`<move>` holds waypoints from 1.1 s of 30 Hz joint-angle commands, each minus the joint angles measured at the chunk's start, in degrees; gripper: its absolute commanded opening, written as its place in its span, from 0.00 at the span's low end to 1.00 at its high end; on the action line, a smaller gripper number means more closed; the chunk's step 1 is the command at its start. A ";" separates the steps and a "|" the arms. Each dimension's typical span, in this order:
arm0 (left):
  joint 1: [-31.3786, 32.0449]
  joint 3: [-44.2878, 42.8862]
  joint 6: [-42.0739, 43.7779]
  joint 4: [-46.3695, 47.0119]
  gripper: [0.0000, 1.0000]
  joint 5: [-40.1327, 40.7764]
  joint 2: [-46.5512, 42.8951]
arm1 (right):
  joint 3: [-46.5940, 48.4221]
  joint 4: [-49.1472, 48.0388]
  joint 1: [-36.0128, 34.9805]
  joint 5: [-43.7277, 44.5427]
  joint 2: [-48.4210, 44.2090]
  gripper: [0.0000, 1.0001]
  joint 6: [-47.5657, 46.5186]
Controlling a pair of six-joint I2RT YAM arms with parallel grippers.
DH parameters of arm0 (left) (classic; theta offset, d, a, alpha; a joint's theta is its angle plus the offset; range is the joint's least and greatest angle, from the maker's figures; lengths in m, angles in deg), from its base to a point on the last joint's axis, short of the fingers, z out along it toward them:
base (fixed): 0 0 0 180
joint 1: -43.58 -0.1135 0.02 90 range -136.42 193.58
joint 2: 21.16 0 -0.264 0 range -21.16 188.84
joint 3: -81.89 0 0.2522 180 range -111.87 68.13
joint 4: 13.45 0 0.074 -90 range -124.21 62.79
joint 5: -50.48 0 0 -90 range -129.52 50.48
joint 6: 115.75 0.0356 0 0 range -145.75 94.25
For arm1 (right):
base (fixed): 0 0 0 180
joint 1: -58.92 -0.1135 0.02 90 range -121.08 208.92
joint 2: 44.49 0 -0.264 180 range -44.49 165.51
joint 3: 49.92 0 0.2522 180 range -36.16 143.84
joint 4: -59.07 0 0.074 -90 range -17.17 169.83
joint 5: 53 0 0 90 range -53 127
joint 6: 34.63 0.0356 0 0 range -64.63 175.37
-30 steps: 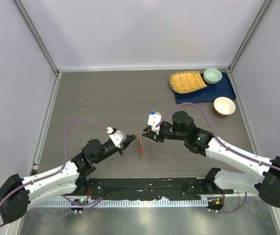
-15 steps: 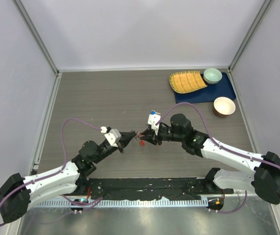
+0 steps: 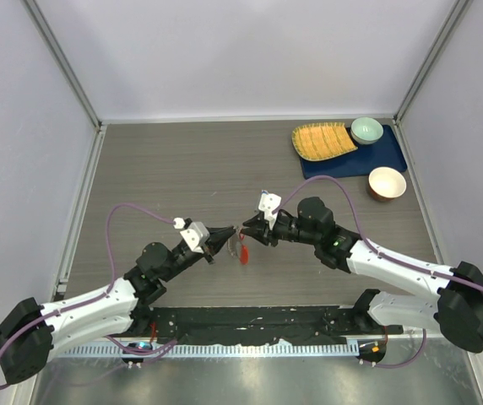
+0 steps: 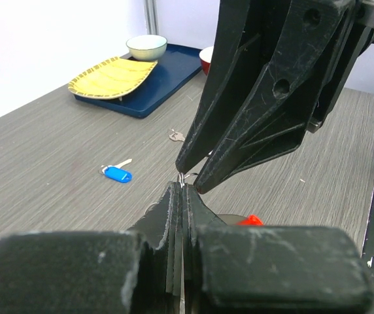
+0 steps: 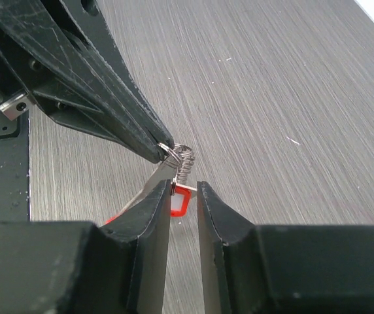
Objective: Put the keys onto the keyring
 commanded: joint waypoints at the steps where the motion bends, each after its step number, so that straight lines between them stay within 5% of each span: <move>1: -0.03 -0.92 -0.50 5.72 0.00 -0.60 0.32 | 0.11 -4.76 0.11 0.02 -0.42 0.25 0.99; 7: -0.02 -0.84 -0.68 6.59 0.00 0.01 -0.12 | 0.72 -3.36 0.02 -1.39 0.55 0.01 0.91; 33: -0.03 -0.13 -2.96 15.21 0.00 -2.01 4.36 | -0.33 -12.59 -0.77 -10.45 2.84 0.02 8.03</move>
